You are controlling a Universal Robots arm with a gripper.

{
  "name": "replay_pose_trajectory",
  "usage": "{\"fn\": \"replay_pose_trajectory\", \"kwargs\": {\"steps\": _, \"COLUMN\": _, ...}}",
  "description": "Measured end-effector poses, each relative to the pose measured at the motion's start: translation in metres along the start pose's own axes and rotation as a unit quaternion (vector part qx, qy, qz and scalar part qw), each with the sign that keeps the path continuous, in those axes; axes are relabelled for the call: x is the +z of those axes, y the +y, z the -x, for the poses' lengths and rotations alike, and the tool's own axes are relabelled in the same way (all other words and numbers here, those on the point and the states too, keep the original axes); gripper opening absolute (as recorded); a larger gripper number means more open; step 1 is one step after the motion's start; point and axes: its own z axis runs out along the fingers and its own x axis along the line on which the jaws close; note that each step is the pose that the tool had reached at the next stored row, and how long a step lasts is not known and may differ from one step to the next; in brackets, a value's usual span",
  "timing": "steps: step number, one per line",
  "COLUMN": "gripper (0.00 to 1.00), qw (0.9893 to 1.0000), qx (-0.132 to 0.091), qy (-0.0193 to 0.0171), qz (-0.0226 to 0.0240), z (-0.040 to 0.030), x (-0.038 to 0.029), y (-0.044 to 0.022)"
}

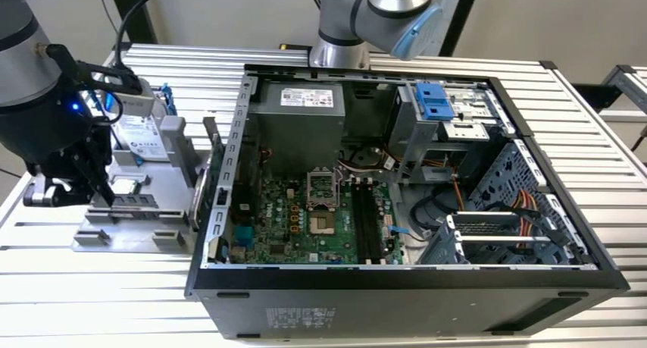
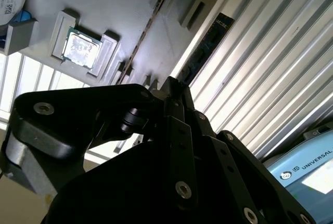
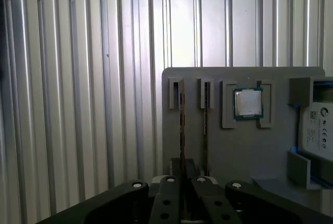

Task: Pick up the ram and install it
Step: 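Pick up the ram and move it above insertion slot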

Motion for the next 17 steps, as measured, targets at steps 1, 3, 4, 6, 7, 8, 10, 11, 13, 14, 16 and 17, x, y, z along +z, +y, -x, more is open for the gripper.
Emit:
{"fn": "replay_pose_trajectory", "kwargs": {"steps": 1, "gripper": 0.0, "qw": 1.0, "qx": 0.0, "qy": 0.0, "qz": 0.0, "z": 0.0, "x": -0.0001, "y": 0.0}}
{"fn": "replay_pose_trajectory", "kwargs": {"steps": 3, "gripper": 0.0, "qw": 1.0, "qx": 0.0, "qy": 0.0001, "qz": 0.0, "z": 0.0, "x": -0.0005, "y": 0.0}}
{"fn": "replay_pose_trajectory", "kwargs": {"steps": 4, "gripper": 0.0, "qw": 1.0, "qx": 0.0, "qy": 0.0002, "qz": 0.0001, "z": 0.0, "x": -0.0009, "y": 0.0}}
{"fn": "replay_pose_trajectory", "kwargs": {"steps": 6, "gripper": 0.0, "qw": 1.0, "qx": 0.0, "qy": 0.0005, "qz": 0.0001, "z": 0.0, "x": -0.0021, "y": 0.0}}
{"fn": "replay_pose_trajectory", "kwargs": {"steps": 7, "gripper": 0.0, "qw": 1.0, "qx": 0.0, "qy": 0.0004, "qz": 0.0, "z": 0.0001, "x": -0.0029, "y": 0.0001}}
{"fn": "replay_pose_trajectory", "kwargs": {"steps": 8, "gripper": 0.0, "qw": 1.0, "qx": 0.0, "qy": 0.0004, "qz": 0.0, "z": 0.0001, "x": -0.0038, "y": 0.0001}}
{"fn": "replay_pose_trajectory", "kwargs": {"steps": 10, "gripper": 0.0, "qw": 1.0, "qx": 0.0, "qy": 0.0006, "qz": 0.0, "z": 0.0001, "x": -0.0056, "y": 0.0001}}
{"fn": "replay_pose_trajectory", "kwargs": {"steps": 11, "gripper": 0.0, "qw": 1.0, "qx": 0.0, "qy": 0.0006, "qz": 0.0, "z": 0.0001, "x": -0.0065, "y": 0.0001}}
{"fn": "replay_pose_trajectory", "kwargs": {"steps": 13, "gripper": 0.0, "qw": 1.0, "qx": 0.0, "qy": 0.0007, "qz": 0.0, "z": 0.0001, "x": -0.0085, "y": 0.0001}}
{"fn": "replay_pose_trajectory", "kwargs": {"steps": 14, "gripper": 0.0, "qw": 1.0, "qx": 0.0, "qy": 0.0007, "qz": 0.0, "z": 0.0001, "x": -0.0096, "y": 0.0001}}
{"fn": "replay_pose_trajectory", "kwargs": {"steps": 16, "gripper": 0.0, "qw": 1.0, "qx": 0.0, "qy": 0.0007, "qz": 0.0, "z": 0.0001, "x": -0.0115, "y": 0.0001}}
{"fn": "replay_pose_trajectory", "kwargs": {"steps": 17, "gripper": 0.0, "qw": 1.0, "qx": 0.0, "qy": 0.0007, "qz": 0.0, "z": 0.0001, "x": -0.0125, "y": 0.0001}}
